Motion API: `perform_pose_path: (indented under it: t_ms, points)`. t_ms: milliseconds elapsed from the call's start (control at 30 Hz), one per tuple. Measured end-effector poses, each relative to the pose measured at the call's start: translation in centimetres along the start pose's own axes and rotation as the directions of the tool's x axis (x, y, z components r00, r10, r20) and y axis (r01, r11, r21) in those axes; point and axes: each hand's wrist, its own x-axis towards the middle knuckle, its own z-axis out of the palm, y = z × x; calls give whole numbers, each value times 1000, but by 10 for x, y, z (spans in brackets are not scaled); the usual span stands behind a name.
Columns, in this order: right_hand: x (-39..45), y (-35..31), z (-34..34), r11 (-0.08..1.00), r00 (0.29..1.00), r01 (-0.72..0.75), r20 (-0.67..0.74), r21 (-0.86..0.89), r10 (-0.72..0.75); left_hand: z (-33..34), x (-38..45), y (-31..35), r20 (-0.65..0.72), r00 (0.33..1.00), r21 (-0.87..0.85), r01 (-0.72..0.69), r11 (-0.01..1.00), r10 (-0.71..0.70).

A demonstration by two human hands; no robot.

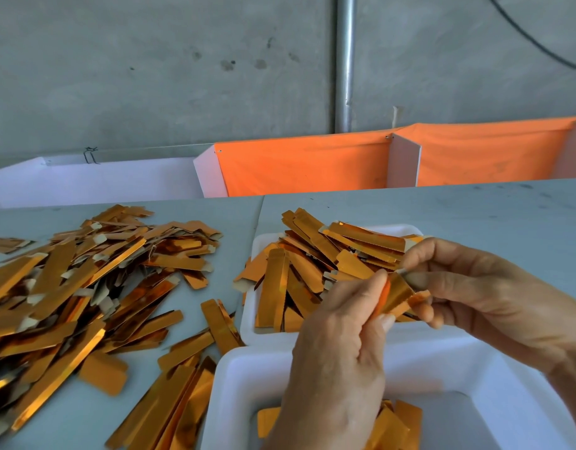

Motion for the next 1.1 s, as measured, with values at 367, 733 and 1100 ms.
perform_pose_path:
  t_ms: [367, 733, 1100]
  points:
    - [2, 0, 5, 995, 999, -46, -24, 87, 48, -3, 1, 2, -19, 998, -129, 54, 990, -57]
    - [3, 5, -3, 990, 996, -53, 75, 130, 44, -9, 2, 1, 28, 997, -288, 75, 955, -70]
    - [2, -1, 7, 990, 999, 34, -27, -140, -38, -10, 1, -1, 54, 997, -242, 63, 968, -52]
